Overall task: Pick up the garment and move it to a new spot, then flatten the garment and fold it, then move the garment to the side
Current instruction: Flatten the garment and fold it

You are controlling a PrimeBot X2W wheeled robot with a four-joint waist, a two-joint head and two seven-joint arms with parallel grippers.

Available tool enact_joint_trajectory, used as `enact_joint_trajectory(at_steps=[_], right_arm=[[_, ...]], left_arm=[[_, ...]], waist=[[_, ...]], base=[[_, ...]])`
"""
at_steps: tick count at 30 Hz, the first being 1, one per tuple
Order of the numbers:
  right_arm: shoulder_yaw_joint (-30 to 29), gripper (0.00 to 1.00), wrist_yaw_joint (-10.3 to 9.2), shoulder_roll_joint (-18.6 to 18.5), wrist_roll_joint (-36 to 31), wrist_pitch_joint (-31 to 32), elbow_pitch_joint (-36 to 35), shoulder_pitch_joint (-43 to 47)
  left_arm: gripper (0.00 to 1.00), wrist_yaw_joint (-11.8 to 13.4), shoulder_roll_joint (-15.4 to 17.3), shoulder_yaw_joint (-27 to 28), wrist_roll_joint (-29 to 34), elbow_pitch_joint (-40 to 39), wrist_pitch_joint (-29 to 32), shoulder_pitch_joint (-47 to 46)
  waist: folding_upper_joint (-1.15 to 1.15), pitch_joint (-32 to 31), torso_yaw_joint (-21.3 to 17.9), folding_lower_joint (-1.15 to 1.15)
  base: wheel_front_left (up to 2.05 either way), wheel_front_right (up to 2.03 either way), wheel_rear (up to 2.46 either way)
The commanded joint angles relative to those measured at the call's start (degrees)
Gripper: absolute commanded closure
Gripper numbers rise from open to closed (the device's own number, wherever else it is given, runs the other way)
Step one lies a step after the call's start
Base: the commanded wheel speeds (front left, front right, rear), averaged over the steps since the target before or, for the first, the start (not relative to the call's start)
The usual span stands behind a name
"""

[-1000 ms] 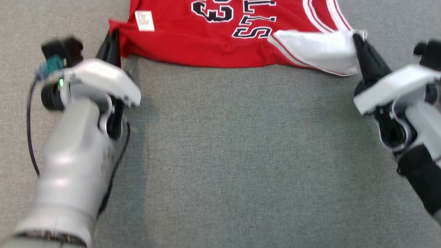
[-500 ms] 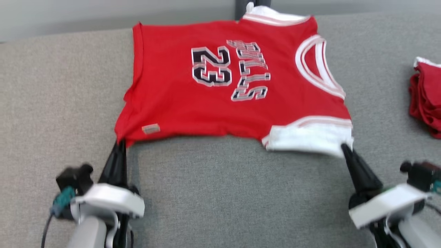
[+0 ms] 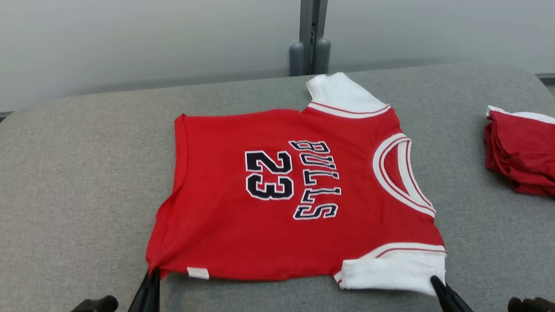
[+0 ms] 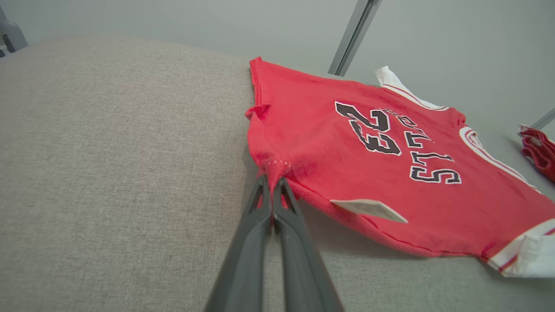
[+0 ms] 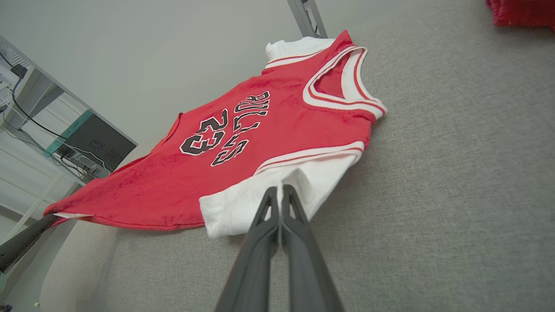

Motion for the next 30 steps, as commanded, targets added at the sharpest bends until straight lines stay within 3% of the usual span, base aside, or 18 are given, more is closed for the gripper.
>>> enact_joint_trajectory(at_steps=[1,7,14,23,30], right_arm=[[-1.22,1.00,0.03,-0.04,-0.89,1.03,-1.19,1.99],[-7.47,1.00,0.03,1.94,-3.75,6.49,-7.32,8.43],[-10.14,1.00,0.03,3.68,-5.96,9.07,-9.89,7.13],[-10.12,1.00,0.03,3.28,-5.67,4.70,-7.90,-1.48],[-5.06,1.00,0.03,-1.56,-3.93,-0.98,-0.27,-15.55]], left_arm=[[1.00,0.81,0.54,-0.04,0.05,-1.79,1.05,2.02],[1.00,3.23,0.38,-0.72,-0.80,-10.51,5.61,9.79],[1.00,3.88,0.85,-1.08,-0.98,-10.66,8.58,6.71],[1.00,2.09,1.70,-0.66,-2.65,-7.45,11.16,-3.32],[1.00,-0.36,2.50,-0.18,-4.55,-0.99,11.98,-14.93]], waist=[[0.00,-1.27,0.32,0.00],[0.00,-2.78,1.04,0.00],[0.00,-2.77,1.14,0.00],[0.00,1.31,1.07,0.00],[0.00,8.19,1.34,0.00]], base=[[0.00,0.00,0.00],[0.00,0.00,0.00],[0.00,0.00,0.00],[0.00,0.00,0.00],[0.00,0.00,0.00]])
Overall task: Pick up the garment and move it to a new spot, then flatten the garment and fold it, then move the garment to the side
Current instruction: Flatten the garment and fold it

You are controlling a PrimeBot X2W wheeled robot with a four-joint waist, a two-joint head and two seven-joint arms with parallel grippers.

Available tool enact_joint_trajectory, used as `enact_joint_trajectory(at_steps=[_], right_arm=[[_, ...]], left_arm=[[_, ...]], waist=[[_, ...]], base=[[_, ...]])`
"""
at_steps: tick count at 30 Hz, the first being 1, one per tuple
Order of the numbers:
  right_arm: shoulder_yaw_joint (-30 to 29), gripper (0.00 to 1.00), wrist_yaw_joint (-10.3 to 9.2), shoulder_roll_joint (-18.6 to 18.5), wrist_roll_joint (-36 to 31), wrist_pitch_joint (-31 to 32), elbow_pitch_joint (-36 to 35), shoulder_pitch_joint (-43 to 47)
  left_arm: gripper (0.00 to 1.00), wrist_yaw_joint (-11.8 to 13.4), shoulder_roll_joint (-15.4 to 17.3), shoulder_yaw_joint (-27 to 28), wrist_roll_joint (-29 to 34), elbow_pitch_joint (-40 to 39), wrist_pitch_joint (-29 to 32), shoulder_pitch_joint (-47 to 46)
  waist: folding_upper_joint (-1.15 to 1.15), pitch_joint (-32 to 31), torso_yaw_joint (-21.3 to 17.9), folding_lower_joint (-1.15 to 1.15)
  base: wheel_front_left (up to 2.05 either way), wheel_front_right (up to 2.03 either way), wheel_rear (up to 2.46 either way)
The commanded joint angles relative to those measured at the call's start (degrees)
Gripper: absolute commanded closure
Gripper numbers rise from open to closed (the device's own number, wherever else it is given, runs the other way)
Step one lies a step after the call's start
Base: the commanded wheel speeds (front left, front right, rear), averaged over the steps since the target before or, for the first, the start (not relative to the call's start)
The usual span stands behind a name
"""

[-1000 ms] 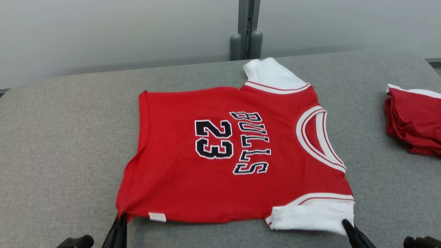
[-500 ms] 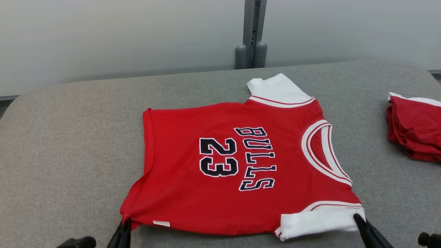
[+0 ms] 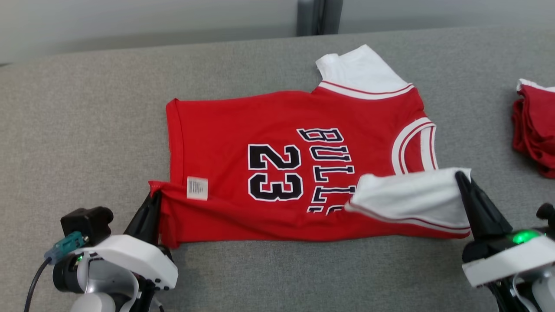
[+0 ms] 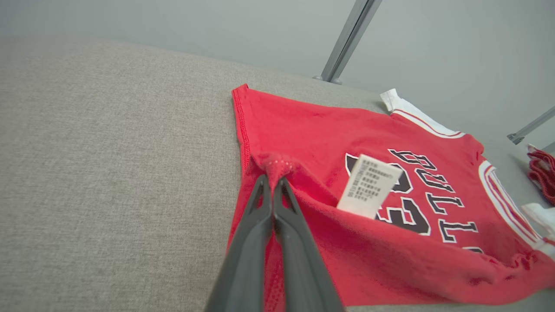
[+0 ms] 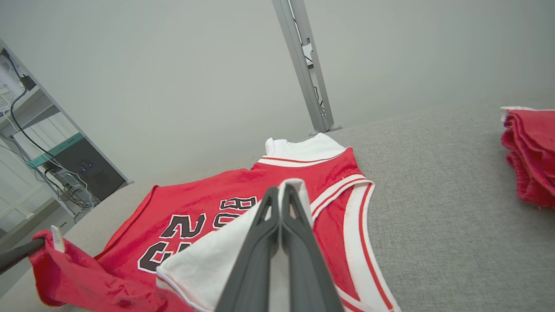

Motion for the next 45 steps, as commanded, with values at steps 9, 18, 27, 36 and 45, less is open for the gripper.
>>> enact_joint_trajectory(at_steps=[9,18,27,36,45], right_arm=[[7.77,1.00,0.03,-4.74,3.35,-3.77,9.71,-12.44],[9.96,0.00,0.03,-4.05,4.44,-4.41,15.91,-16.61],[-0.74,0.00,0.02,0.21,-6.88,-4.39,12.24,-10.53],[-7.88,0.00,0.02,5.24,-18.99,-4.34,7.31,-3.16],[-9.95,0.00,0.03,9.30,-25.67,-3.76,4.00,4.66]], left_arm=[[1.00,-1.87,-0.31,-0.51,-0.84,7.30,-2.24,-6.73],[0.00,-2.86,-1.58,-0.82,-1.56,11.62,-6.14,-5.91],[0.00,-1.74,-3.88,0.71,-0.13,9.56,-20.98,-2.74],[0.00,0.05,-3.29,1.43,6.23,6.90,-25.26,-1.50],[0.00,2.55,-1.38,-0.31,12.99,6.83,-25.54,3.57]], waist=[[0.00,6.16,1.01,0.00],[0.00,6.63,1.32,0.00],[0.00,2.91,0.94,0.00],[0.00,-1.74,0.45,0.00],[0.00,-4.59,-0.08,0.00]], base=[[0.00,0.00,0.00],[0.00,0.00,0.00],[0.00,0.00,0.00],[0.00,0.00,0.00],[0.00,0.00,0.00]])
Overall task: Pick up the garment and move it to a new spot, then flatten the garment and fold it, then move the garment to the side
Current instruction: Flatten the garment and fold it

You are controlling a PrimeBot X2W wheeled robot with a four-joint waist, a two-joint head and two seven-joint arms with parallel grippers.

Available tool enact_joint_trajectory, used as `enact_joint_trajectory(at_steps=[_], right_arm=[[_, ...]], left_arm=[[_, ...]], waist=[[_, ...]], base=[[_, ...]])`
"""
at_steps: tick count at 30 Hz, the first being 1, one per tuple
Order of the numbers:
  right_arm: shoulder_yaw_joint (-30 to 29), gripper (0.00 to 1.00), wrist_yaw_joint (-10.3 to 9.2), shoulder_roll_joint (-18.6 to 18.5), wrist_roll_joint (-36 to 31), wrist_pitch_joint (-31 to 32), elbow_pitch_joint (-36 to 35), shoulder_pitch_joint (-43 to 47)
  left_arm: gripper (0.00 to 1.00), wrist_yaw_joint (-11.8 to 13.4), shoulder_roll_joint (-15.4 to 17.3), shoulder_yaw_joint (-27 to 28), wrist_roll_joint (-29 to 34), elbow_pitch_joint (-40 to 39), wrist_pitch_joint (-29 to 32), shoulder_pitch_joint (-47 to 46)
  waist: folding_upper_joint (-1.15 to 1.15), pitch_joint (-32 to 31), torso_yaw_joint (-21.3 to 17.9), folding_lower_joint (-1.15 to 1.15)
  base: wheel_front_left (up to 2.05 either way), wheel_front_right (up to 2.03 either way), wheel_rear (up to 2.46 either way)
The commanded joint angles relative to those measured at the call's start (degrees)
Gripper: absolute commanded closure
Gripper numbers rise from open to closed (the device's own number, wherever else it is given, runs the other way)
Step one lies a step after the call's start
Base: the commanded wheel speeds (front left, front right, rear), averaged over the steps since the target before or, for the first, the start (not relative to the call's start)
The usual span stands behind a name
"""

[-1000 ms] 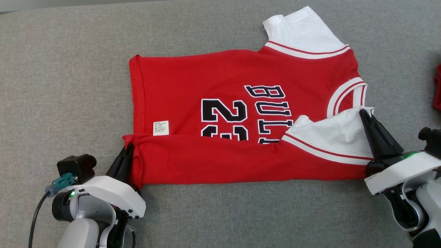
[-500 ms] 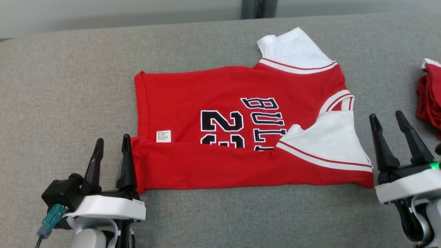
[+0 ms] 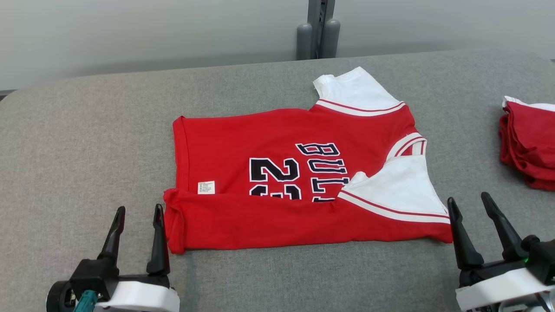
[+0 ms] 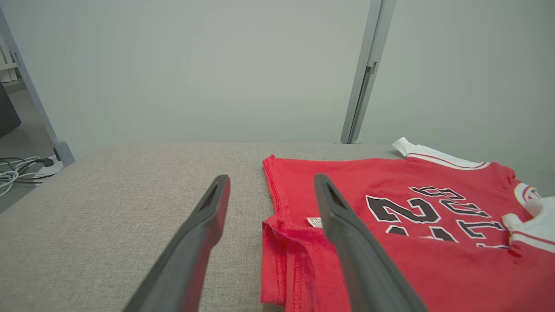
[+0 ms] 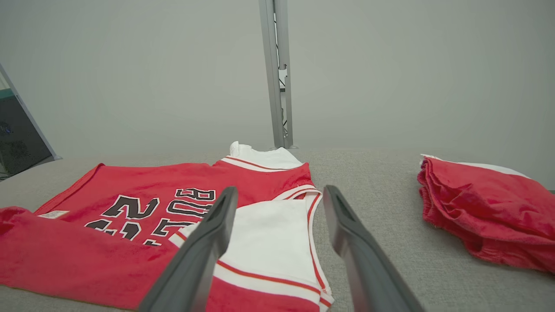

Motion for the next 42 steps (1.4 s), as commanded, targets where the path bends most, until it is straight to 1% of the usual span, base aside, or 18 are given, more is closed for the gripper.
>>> enact_joint_trajectory(at_steps=[1,11,18,21,26,31,32,36,39,41,42], right_arm=[[-0.31,0.00,0.01,0.11,-0.32,0.31,-0.42,0.56],[-1.28,0.00,0.01,1.23,-0.31,1.69,-2.47,2.18],[-1.70,0.00,0.01,1.49,-0.11,2.14,-1.85,2.03],[-2.09,0.00,0.01,1.42,0.10,2.89,0.70,0.99],[-2.14,0.00,0.02,1.51,1.44,2.84,7.39,-0.81],[-0.27,0.00,0.02,1.58,2.84,1.76,14.14,-4.08],[-0.27,0.00,0.02,1.58,2.84,1.76,14.14,-4.08],[1.56,0.00,0.01,1.52,3.87,0.79,18.77,-6.95],[2.82,0.00,0.01,1.82,5.31,0.51,22.07,-8.72],[3.80,0.00,0.02,1.98,6.74,0.45,23.56,-9.98],[4.67,0.00,0.02,1.79,7.88,0.32,25.10,-10.59]], left_arm=[[0.00,0.22,0.43,-0.01,0.30,0.22,-0.10,0.37],[0.00,0.38,0.62,-0.51,-0.54,0.08,1.10,1.02],[0.00,-0.32,0.83,-1.04,-1.40,0.98,2.09,1.03],[0.00,-0.86,0.85,-1.77,-1.74,2.31,3.01,0.14],[0.00,-2.26,0.73,-3.12,-2.39,5.82,4.87,-1.28],[0.00,-3.05,0.36,-3.97,-3.18,9.94,6.22,-3.08],[0.00,-3.05,0.36,-3.97,-3.18,9.94,6.22,-3.08],[0.00,-3.84,0.11,-4.21,-3.82,13.18,6.69,-5.00],[0.00,-3.89,-0.16,-4.00,-4.61,15.27,6.77,-6.23],[0.00,-4.37,-0.42,-4.05,-5.20,16.55,7.07,-6.94],[1.00,-4.67,-0.62,-4.15,-5.76,17.80,7.42,-7.45]], waist=[[0.00,-0.29,-0.14,0.00],[0.00,-0.65,-0.11,0.00],[0.00,-0.40,-0.31,0.00],[0.00,0.14,-0.28,0.00],[0.00,1.78,0.13,0.00],[0.00,3.87,0.13,0.00],[0.00,3.87,0.13,0.00],[0.00,5.35,0.11,0.00],[0.00,5.93,0.18,0.00],[0.00,6.17,0.28,0.00],[0.00,6.27,0.36,0.00]], base=[[0.00,0.00,0.00],[0.00,0.00,0.00],[0.00,0.00,0.00],[0.00,0.00,0.00],[0.00,0.00,0.00],[0.00,0.00,0.00],[0.00,0.00,0.00],[0.00,0.00,0.00],[0.00,0.00,0.00],[0.00,0.00,0.00],[0.00,0.00,0.00]])
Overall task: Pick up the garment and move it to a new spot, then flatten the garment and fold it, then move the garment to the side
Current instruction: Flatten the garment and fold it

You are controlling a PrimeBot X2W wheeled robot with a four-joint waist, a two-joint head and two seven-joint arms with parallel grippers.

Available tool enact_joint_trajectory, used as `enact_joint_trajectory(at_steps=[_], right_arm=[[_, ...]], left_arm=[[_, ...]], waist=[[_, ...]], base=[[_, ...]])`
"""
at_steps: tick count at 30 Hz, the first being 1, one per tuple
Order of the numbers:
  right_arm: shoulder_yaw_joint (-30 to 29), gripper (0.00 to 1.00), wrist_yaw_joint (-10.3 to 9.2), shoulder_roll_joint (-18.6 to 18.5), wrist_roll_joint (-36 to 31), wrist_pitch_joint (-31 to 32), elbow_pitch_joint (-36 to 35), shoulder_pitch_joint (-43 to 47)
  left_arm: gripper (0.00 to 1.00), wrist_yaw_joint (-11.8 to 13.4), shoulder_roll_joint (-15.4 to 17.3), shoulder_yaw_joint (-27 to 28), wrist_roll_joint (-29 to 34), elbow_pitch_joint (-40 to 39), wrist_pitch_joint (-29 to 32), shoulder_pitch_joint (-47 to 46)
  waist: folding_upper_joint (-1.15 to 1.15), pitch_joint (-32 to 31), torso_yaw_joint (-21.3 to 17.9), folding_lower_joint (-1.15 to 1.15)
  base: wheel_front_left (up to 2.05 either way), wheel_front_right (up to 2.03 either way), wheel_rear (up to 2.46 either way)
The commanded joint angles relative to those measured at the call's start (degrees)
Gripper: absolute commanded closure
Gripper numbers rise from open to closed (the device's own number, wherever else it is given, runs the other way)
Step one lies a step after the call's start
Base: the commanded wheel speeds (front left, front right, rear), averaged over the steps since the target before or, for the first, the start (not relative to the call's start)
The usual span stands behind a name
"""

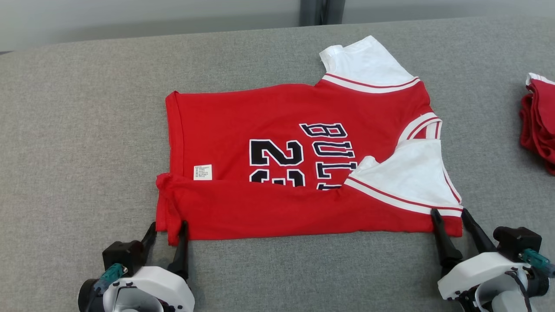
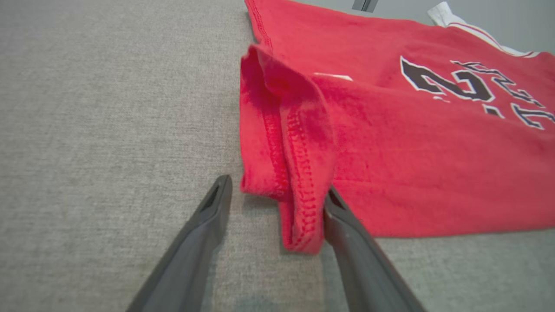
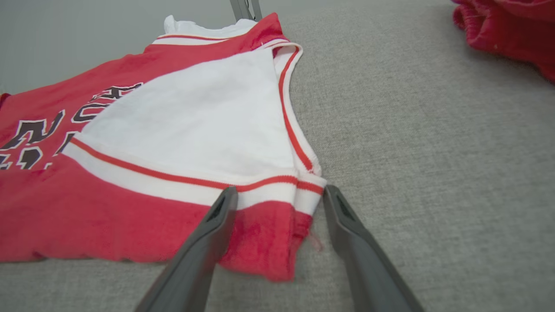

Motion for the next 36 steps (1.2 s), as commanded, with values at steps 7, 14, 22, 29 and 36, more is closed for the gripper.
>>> enact_joint_trajectory(at_steps=[7,14,22,29,36], right_arm=[[2.33,1.00,-0.02,-0.90,3.56,-0.24,3.86,-1.65],[4.13,1.00,-0.01,-2.64,6.98,-0.74,1.78,-0.18],[2.74,1.00,-0.01,-3.75,7.55,-0.10,-3.85,8.31],[-0.03,1.00,-0.01,-2.15,6.25,3.18,-9.15,16.28],[-1.25,0.00,0.00,-0.61,5.06,5.69,-12.10,18.80]], left_arm=[[1.00,-1.06,0.24,-0.21,-0.97,2.78,-0.54,-1.67],[1.00,-0.79,1.11,-0.06,-1.20,1.22,-1.47,0.21],[1.00,0.98,1.22,-0.09,-2.55,-3.99,0.83,7.86],[1.00,1.95,0.67,-1.35,-3.67,-8.06,3.72,14.79],[0.00,2.73,0.75,-2.03,-3.64,-9.30,5.38,15.54]], waist=[[0.00,-0.10,0.26,0.00],[0.00,-1.26,0.82,0.00],[0.00,-5.88,1.73,0.00],[0.00,-8.39,1.94,0.00],[0.00,-8.71,1.68,0.00]], base=[[0.00,0.00,0.00],[0.00,0.00,0.00],[0.00,0.00,0.00],[0.00,0.00,0.00],[0.00,0.00,0.00]])
